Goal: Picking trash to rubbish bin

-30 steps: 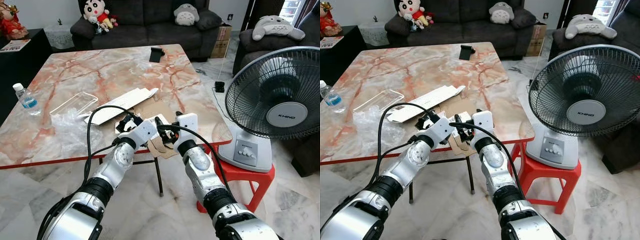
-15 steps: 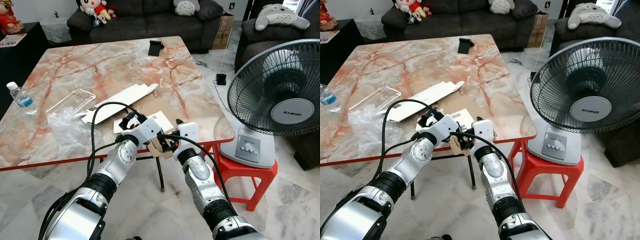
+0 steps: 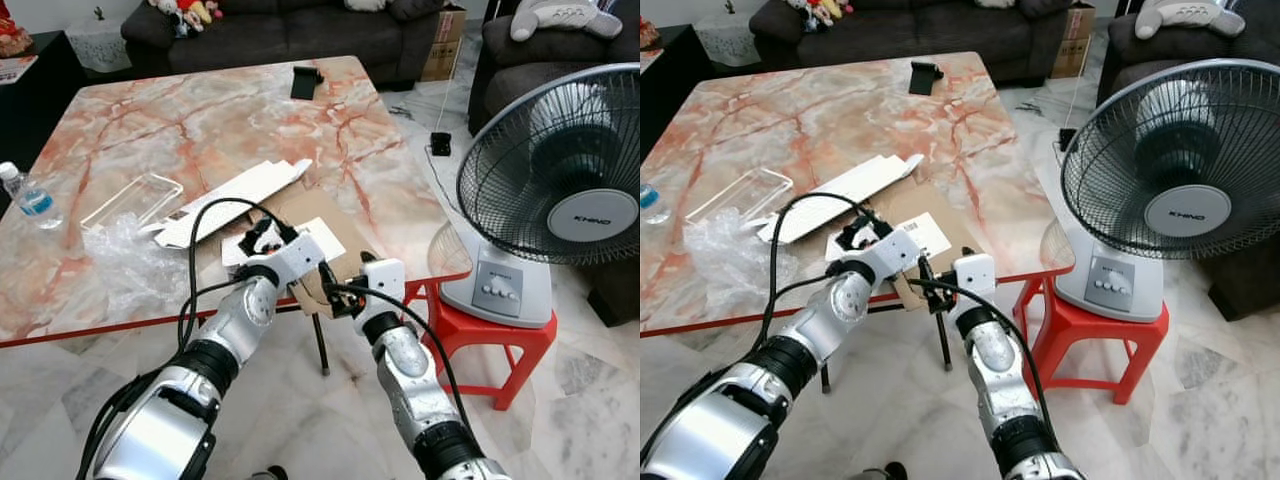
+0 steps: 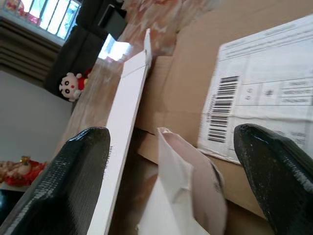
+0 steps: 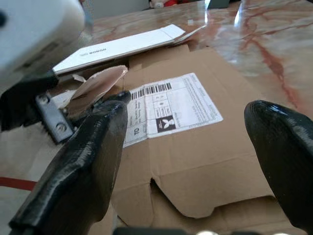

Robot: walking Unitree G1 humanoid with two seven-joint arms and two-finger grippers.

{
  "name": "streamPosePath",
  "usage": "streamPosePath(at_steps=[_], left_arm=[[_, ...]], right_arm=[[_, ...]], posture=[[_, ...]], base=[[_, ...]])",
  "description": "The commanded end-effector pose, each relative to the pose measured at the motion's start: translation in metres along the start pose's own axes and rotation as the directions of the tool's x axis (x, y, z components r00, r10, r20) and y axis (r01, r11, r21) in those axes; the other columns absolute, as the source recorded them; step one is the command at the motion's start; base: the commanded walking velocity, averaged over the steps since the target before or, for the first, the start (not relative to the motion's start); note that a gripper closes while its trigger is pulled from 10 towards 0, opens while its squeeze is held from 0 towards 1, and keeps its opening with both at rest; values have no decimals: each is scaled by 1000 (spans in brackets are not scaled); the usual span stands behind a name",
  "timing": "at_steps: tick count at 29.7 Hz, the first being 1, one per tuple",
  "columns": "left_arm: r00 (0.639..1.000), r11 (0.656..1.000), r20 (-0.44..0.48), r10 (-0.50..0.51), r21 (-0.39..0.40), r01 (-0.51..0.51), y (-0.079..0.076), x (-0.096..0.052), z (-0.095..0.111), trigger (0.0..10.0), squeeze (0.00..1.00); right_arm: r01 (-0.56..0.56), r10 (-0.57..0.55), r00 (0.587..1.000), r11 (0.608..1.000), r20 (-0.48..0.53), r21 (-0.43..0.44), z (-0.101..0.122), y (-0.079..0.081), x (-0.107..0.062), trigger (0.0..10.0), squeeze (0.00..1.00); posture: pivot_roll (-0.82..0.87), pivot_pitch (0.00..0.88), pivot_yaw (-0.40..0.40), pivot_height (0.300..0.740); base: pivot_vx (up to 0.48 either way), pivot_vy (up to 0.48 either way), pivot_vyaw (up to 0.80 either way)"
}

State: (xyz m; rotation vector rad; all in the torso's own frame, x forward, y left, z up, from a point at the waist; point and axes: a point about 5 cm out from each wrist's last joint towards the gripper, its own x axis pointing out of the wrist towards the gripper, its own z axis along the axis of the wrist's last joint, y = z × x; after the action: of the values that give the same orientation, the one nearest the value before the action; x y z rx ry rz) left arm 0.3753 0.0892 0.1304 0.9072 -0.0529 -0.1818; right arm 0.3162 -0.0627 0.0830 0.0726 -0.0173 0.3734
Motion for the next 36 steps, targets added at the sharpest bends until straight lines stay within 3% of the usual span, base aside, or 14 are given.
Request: streamPosePath(at_steps=[1, 9, 10, 21, 36], left_arm=[[998, 1000, -59, 20, 3, -20, 5, 1, -10, 10000, 0], [995, 1000, -100, 19, 13, -18, 5, 1, -16, 10000, 0], [995, 1000, -103, 14, 7, -14, 4, 1, -16, 0, 0], [992, 1000, -123, 13, -5, -14, 6, 3, -14, 0, 0], [992, 1000, -123, 23, -18, -25, 6, 3, -13, 0, 0]], right_arm=[[-5, 5, 1000, 1000, -7, 3, -1, 4, -3, 10000, 0], [-4, 4, 1000, 1000, -13, 3, -1, 4, -4, 10000, 0], [-2, 2, 1000, 1000, -14, 3, -1, 4, -4, 10000, 0], [9, -9, 1000, 1000, -23, 0, 2, -1, -1, 10000, 0], [7, -8, 1000, 1000, -10, -12, 10, -4, 9, 10000, 0]], posture=[[15, 130, 66, 740], [16, 130, 66, 740], [19, 143, 64, 740], [27, 158, 58, 740], [34, 112, 57, 740]], base=[[0, 0, 0], [0, 0, 0], [0, 0, 0], [0, 0, 0], [0, 0, 0]])
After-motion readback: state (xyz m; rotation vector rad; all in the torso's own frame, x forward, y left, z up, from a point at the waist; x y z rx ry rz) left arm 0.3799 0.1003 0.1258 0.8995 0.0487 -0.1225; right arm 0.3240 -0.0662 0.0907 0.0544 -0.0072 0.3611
